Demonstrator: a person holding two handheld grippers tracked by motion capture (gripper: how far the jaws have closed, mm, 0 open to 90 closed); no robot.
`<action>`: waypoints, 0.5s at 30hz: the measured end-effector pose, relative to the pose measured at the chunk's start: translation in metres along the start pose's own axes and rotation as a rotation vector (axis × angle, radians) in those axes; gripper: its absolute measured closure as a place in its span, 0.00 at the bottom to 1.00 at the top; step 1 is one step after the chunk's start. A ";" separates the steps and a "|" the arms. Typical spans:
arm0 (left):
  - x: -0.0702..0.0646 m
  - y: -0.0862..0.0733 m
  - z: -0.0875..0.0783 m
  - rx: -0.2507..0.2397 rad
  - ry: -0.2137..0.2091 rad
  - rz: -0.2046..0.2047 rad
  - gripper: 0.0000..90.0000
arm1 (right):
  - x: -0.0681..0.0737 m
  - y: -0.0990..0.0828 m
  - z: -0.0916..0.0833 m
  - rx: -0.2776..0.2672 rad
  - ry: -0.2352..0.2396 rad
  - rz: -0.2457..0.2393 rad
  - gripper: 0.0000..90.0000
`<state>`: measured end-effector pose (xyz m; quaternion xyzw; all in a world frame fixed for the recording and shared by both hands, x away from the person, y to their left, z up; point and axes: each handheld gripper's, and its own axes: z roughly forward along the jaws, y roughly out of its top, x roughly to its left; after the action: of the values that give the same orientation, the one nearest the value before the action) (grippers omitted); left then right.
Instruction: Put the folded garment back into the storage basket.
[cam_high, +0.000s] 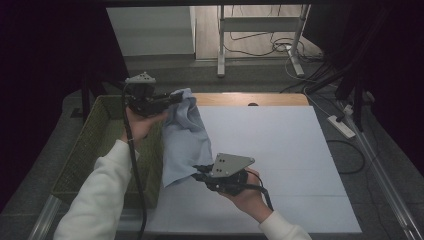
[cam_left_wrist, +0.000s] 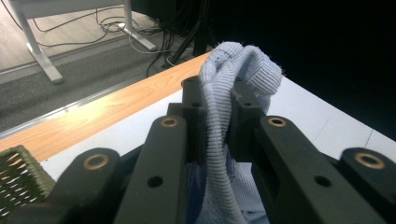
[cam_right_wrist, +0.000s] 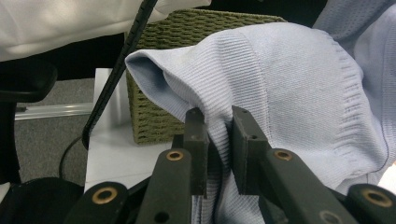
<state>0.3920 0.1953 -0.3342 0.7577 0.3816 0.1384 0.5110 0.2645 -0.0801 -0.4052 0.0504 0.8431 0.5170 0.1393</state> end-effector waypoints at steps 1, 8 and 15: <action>0.001 0.000 -0.001 0.001 0.001 0.000 0.88 | 0.000 0.000 0.001 -0.002 0.000 0.003 0.87; 0.003 -0.002 -0.007 -0.003 0.011 -0.003 0.88 | 0.001 0.002 0.007 -0.007 0.008 0.002 0.87; 0.004 -0.001 -0.011 -0.003 0.016 -0.004 0.88 | 0.001 0.005 0.010 -0.019 0.013 0.009 0.87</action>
<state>0.3876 0.2061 -0.3309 0.7550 0.3868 0.1441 0.5095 0.2661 -0.0687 -0.4052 0.0494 0.8389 0.5257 0.1322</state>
